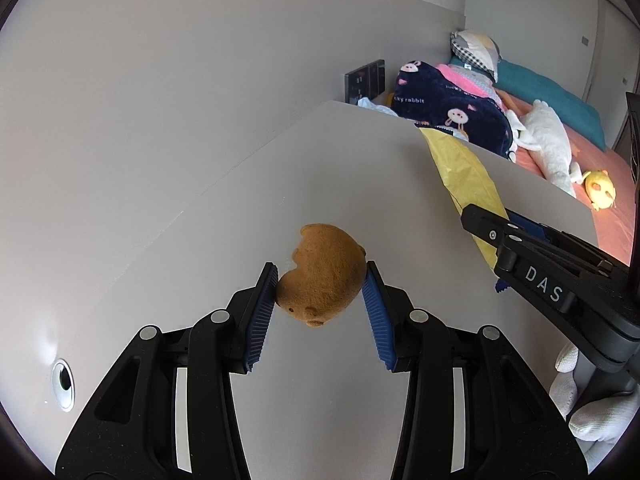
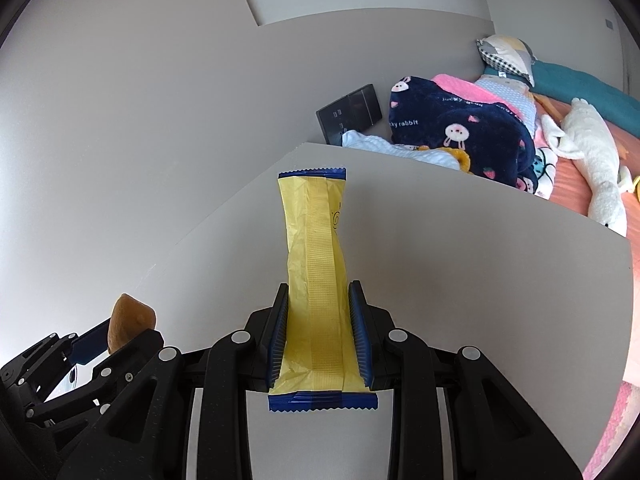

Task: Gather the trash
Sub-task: 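Carry the bear plush and yellow wrapper over the black bin and open both tools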

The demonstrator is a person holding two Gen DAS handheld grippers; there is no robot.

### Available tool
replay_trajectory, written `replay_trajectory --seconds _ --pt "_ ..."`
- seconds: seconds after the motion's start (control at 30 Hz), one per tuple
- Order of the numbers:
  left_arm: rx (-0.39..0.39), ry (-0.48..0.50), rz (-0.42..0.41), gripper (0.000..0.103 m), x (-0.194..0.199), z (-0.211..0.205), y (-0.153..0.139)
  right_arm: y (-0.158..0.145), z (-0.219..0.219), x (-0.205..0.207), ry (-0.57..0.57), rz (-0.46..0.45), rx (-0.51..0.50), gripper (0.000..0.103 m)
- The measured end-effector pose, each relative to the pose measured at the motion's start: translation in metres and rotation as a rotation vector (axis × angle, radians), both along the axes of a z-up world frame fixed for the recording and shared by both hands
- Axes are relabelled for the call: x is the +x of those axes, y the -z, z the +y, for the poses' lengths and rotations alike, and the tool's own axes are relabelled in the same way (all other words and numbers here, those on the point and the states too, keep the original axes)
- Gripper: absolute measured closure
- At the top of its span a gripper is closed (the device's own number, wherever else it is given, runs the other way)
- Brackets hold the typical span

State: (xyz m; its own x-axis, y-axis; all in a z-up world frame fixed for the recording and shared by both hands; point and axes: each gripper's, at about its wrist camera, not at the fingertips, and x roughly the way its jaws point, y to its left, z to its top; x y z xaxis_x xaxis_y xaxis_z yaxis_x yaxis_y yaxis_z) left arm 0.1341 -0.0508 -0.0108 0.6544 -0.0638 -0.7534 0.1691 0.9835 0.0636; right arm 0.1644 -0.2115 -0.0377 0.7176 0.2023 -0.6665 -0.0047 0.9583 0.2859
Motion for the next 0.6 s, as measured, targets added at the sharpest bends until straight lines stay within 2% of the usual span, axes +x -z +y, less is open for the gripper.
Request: replay_trajectory --seconds 0.37,0.6 --pt "-0.068 0.03 -0.005 0.06 -0.053 -0.005 -0.014 -0.035 -0.001 -0.069 0.003 -0.014 -0.077 0.072" --pt "-0.092 0.07 -0.007 0.06 -0.09 -0.019 -0.017 -0.038 -0.01 -0.112 0.02 -0.003 -0.104 0.072"
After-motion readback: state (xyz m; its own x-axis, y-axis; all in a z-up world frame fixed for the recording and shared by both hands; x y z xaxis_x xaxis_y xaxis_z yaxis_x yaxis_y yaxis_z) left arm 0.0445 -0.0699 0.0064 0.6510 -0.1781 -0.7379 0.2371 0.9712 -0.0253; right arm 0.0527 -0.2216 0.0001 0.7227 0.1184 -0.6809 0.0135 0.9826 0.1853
